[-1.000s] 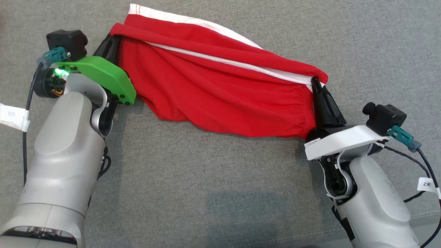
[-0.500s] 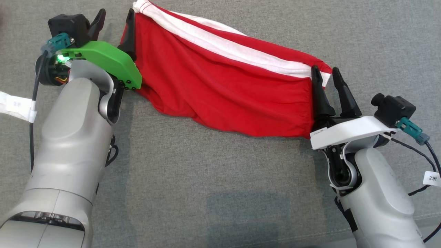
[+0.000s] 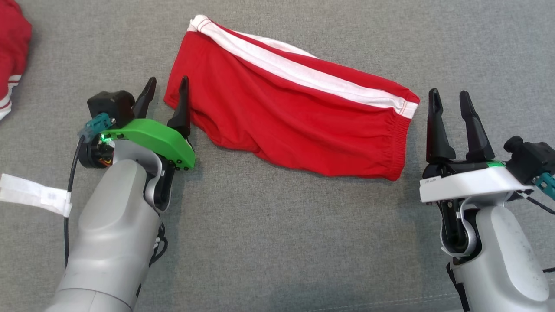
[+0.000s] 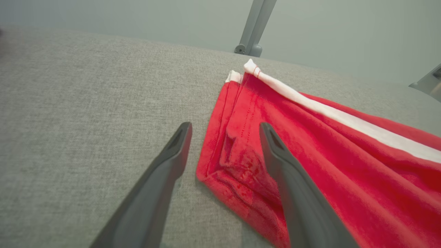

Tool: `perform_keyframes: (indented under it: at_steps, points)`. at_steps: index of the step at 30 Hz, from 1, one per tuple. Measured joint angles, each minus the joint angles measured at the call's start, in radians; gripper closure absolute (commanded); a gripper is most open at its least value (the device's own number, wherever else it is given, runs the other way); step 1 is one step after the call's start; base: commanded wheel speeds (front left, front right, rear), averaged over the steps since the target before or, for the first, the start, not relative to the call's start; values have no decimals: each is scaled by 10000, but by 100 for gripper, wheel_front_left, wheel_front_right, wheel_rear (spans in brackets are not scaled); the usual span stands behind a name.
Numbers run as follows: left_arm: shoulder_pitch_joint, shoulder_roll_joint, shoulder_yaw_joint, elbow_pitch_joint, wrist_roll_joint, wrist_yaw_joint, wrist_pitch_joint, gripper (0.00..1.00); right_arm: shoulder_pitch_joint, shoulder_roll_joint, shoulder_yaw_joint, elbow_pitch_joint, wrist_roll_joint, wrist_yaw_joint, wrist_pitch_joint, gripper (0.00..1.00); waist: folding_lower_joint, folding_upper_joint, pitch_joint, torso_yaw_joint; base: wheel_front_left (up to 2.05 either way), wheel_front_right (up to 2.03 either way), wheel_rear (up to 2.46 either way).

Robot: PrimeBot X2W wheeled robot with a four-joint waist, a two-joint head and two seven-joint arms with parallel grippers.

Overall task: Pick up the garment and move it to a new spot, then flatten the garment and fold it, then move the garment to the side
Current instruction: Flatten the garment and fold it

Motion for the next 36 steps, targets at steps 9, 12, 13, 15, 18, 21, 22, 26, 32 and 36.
perform_keyframes:
  at_steps: [9, 12, 13, 15, 18, 21, 22, 26, 32, 36]
  points:
    - [512, -2, 15, 84, -186, 65, 280, 0, 734, 0, -140, -610, -426, 0, 0, 0, 0, 0, -477, -205, 0, 0, 0]
    - [484, 92, -29, 305, -188, 150, 581, 0, 824, -2, -81, -646, -393, 0, 0, 0, 0, 0, -502, -413, 0, 0, 0]
    - [442, 136, -35, 382, -190, 194, 725, 0, 853, -2, -75, -654, -366, 0, 0, 0, 0, 0, -502, -484, 0, 0, 0]
    - [361, 203, -17, 556, -238, 290, 940, 0, 886, -4, -69, -669, -305, 0, 0, 0, 0, 0, -496, -614, 0, 0, 0]
    - [267, 276, -19, 757, -253, 431, 1166, 0, 886, -4, -81, -677, -286, 0, 0, 0, 0, 0, -486, -734, 0, 0, 0]
    - [180, 351, 0, 894, -268, 516, 1262, 25, 888, -4, -100, -686, -240, 0, 0, 0, 0, 0, -479, -871, 0, 0, 0]
    - [182, 341, -2, 909, -301, 516, 1262, 53, 890, -4, -121, -688, -226, 0, 0, 0, 0, 0, -489, -896, 0, 0, 0]
    - [374, 280, 40, 825, -472, 407, 1185, 100, 960, -4, -196, -696, -207, 0, 0, 0, 0, 0, -615, -887, 0, 0, 0]
    - [1226, 113, 98, 324, -907, 196, 899, 100, 1117, -4, -236, -752, -182, 0, 0, 0, 0, 0, -860, -689, 0, 0, 0]
    - [2051, 61, 186, -426, -1034, 194, 456, 100, 1172, -2, -270, -731, -221, 0, 0, 0, 0, 0, -1095, -423, 0, 0, 0]
